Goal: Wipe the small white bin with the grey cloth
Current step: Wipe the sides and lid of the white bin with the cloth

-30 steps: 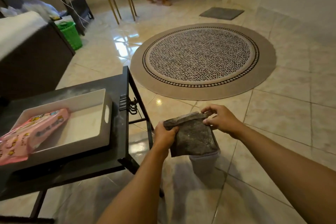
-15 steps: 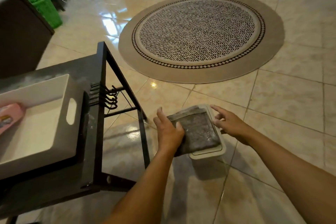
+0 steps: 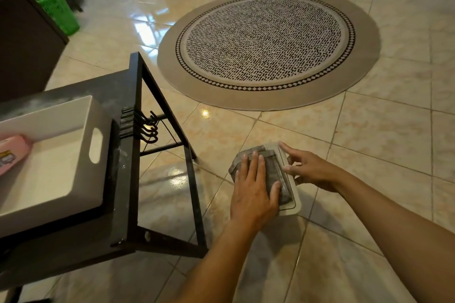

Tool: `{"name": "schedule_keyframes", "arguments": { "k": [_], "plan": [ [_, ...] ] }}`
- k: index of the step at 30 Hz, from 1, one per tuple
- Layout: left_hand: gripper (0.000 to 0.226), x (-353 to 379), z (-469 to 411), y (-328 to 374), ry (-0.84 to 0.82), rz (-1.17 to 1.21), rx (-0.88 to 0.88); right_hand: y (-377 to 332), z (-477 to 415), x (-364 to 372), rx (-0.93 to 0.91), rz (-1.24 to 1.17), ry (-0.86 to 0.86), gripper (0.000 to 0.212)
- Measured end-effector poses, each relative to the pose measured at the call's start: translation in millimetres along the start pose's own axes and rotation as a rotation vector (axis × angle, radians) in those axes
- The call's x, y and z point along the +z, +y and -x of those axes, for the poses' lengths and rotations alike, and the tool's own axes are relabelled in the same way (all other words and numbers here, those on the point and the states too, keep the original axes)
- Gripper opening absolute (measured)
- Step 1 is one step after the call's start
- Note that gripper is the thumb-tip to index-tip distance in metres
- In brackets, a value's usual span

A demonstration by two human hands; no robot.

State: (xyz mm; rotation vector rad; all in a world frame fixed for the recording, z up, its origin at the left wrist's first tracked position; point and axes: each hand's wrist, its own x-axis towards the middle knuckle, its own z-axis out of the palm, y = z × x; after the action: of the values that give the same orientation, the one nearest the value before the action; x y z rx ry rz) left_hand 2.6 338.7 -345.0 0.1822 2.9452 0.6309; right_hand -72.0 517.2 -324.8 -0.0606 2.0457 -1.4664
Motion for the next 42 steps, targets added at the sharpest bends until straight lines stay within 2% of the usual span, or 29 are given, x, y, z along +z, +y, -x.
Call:
{"name": "schedule_keyframes", "arguments": {
  "k": [6,10,17,22,29,34,42],
  "plan": [
    [0.076,-4.0,-19.0,6.0,-0.020,-0.166,0.068,0.0,-2.0,0.7,0.007,-0.011,-0.067,0.074],
    [0.072,-7.4,-23.8,1.2,-0.021,-0.123,-0.029,-0.9,-2.6,2.6,0.003,-0.019,-0.086,0.073],
    [0.068,-3.0,-12.2,11.6,-0.023,-0.150,0.041,-3.0,0.2,3.8,0.015,-0.042,-0.108,0.074],
    [0.072,-9.5,-23.6,3.2,-0.024,-0.101,-0.080,0.0,1.6,6.0,0.010,-0.054,-0.075,0.075],
    [0.059,-3.0,-15.3,19.3,-0.044,-0.193,-0.003,2.3,-0.5,4.3,0.015,-0.063,-0.083,0.080],
    [0.059,-8.5,-26.0,7.1,-0.035,-0.163,-0.138,2.8,-0.7,6.3,0.017,-0.087,-0.041,0.081],
    [0.061,-1.6,-8.6,11.9,-0.018,-0.118,-0.076,0.4,-2.8,2.2,0.059,-0.100,-0.113,0.087]
  ]
}}
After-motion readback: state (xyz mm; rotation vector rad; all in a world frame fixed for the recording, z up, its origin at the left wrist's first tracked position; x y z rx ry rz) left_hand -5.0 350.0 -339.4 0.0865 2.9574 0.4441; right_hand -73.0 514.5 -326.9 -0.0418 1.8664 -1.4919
